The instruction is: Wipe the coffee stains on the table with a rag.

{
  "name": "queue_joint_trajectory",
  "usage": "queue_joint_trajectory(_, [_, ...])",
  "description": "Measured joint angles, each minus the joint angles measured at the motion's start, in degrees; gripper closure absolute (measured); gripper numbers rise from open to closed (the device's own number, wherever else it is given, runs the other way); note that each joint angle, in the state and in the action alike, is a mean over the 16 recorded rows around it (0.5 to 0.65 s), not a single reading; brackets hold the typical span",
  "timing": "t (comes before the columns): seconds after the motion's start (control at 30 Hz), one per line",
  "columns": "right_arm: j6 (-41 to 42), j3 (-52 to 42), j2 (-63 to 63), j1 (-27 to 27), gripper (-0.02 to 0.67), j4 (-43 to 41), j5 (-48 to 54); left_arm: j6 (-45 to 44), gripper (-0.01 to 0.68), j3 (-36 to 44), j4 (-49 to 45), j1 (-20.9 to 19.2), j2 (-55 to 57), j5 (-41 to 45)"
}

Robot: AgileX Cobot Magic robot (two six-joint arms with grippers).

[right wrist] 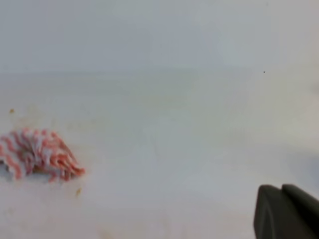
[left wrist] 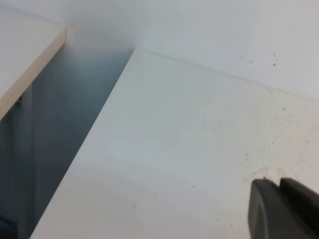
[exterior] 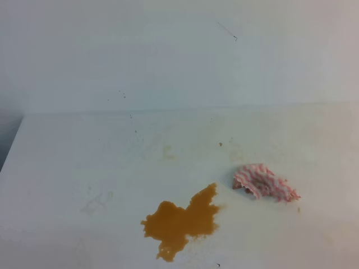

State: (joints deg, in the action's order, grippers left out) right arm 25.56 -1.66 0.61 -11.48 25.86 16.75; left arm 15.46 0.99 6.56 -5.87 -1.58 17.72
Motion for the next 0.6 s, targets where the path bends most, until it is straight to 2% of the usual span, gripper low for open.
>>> queue_joint_trajectory(0.4, [0.0,0.0,0.0,0.0,0.651,17.9,-10.6,0.0,0.673,0.1,0.0,0.0,0.0,0.1])
queue_joint_trajectory(0.6, [0.5,0.0,0.0,0.0,0.651,23.0,-13.2,0.0,0.673,0.2,0.0,0.0,0.0,0.1])
